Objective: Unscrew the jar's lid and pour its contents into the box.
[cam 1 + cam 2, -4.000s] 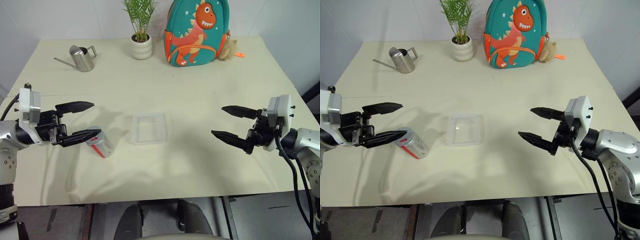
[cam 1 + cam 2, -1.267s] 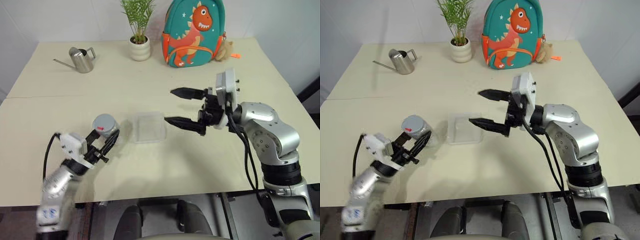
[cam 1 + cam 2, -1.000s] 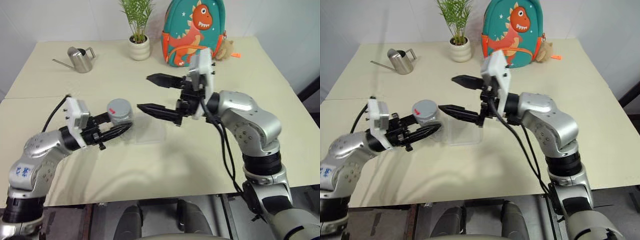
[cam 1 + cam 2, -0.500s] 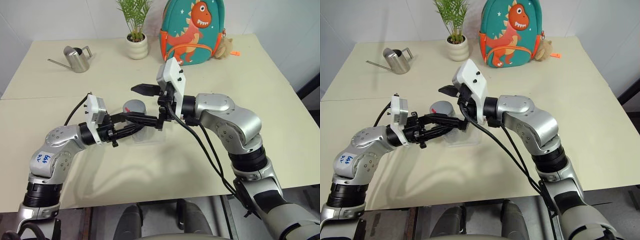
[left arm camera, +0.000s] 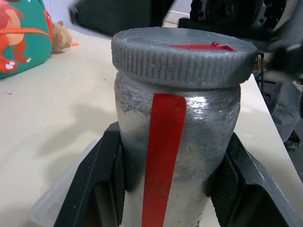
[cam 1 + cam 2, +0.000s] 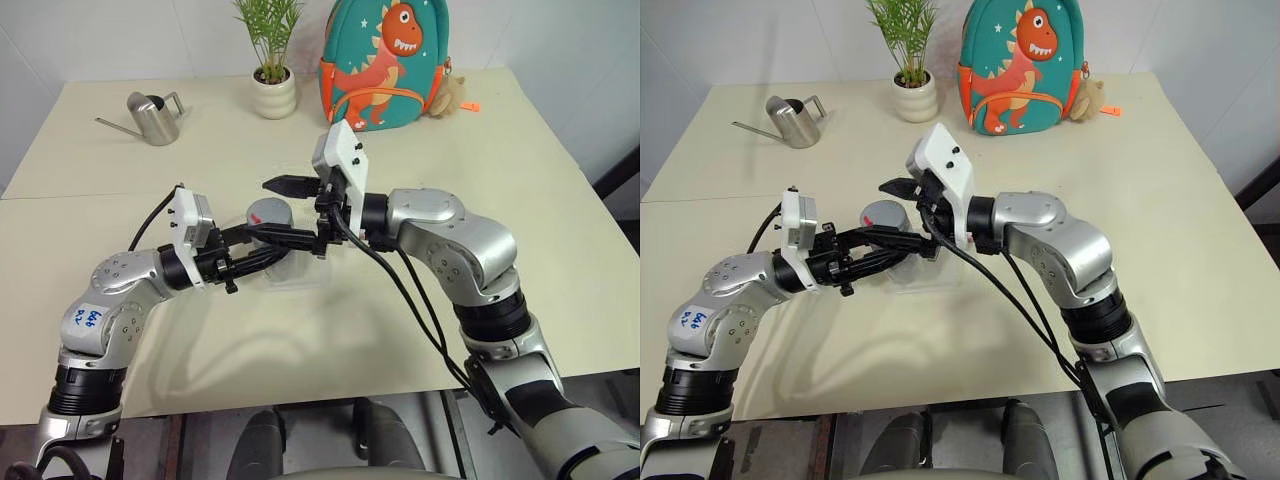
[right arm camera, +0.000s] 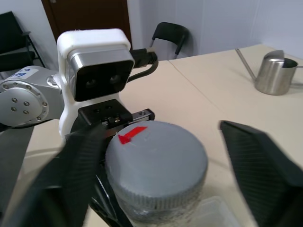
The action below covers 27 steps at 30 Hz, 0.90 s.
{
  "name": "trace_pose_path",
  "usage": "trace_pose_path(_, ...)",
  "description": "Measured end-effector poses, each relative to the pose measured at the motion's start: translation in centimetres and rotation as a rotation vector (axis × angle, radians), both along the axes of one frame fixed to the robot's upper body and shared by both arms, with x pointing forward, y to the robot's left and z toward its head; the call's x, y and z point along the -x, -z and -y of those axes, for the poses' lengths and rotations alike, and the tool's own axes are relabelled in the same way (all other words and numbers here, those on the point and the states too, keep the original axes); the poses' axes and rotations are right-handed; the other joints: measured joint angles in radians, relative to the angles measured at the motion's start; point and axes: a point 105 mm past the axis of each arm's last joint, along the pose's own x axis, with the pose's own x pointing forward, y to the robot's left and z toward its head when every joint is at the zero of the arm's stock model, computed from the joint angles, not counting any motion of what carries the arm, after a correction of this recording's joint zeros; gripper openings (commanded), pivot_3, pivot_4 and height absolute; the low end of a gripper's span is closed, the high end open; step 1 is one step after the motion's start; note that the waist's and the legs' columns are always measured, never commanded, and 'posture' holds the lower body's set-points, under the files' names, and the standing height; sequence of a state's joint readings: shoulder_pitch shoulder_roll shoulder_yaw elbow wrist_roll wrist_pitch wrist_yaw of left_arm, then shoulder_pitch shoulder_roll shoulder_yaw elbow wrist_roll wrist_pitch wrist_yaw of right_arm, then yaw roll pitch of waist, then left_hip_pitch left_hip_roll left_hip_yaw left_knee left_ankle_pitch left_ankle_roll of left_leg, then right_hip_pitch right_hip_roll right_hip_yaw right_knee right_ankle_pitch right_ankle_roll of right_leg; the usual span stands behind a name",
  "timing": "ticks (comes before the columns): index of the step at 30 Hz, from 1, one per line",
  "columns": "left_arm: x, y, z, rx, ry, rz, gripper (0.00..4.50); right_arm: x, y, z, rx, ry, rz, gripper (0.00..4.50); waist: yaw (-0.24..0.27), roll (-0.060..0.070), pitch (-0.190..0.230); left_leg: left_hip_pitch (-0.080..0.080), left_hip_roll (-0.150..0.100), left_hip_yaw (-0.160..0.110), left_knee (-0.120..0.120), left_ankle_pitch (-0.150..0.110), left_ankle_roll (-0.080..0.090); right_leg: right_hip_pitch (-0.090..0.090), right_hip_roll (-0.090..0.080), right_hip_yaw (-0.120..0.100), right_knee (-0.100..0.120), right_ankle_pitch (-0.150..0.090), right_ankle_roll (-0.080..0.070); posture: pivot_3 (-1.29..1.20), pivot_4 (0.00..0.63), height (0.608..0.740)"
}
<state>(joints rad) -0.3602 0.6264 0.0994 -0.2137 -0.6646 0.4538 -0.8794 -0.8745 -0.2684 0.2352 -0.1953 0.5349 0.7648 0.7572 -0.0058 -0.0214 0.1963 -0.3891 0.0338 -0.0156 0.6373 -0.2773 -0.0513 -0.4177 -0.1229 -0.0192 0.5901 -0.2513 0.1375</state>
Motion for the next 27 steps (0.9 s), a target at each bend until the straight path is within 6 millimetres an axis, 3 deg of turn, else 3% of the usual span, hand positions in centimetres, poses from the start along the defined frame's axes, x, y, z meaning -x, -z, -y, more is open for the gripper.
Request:
trace_pose_path(1,0.0,-0.1,0.0,0.000,-0.001,0.002,1.88,0.1,0.0,0.0,-0.001,-0.003,-0.001,2.57,0.000,0.000,0.000,0.000,0.000,0.000,0.000,0.000,0.000,0.000,0.000,0.000,0.000,0.000,0.000,0.00,0.150,0.740)
trace_pose_path(9,0.3,-0.1,0.2,0.002,0.032,0.004,1.88,0.3,0.0,0.3,-0.002,-0.041,0.001,2.54,0.000,0.000,0.000,0.000,0.000,0.000,0.000,0.000,0.000,0.000,0.000,0.000,0.000,0.000,0.000,0.00,0.150,0.740)
trace_pose_path(18,2.7,-2.5,2.7,-0.047,0.474,0.103,1.88,3.6,-2.7,2.6,0.098,-0.467,0.062,2.54,0.000,0.000,0.000,0.000,0.000,0.000,0.002,0.000,0.000,0.001,0.001,0.000,0.000,0.000,0.000,0.00,0.150,0.740)
trace_pose_path(25,2.5,-2.7,3.3,-0.040,0.549,0.146,1.88,3.8,-3.0,2.7,0.099,-0.550,0.075,2.54,-0.008,0.000,0.000,0.000,0.004,0.000,0.001,0.000,0.000,0.000,0.005,0.001,0.000,0.000,0.000,0.00,0.150,0.740)
trace_pose_path(27,2.3,-2.8,3.4,-0.042,0.544,0.166,1.88,3.7,-3.1,2.8,0.092,-0.546,0.083,3.26,-0.007,0.000,0.000,0.000,0.004,0.000,0.001,0.000,0.000,0.000,0.005,0.001,0.000,0.000,0.000,0.00,0.150,0.740)
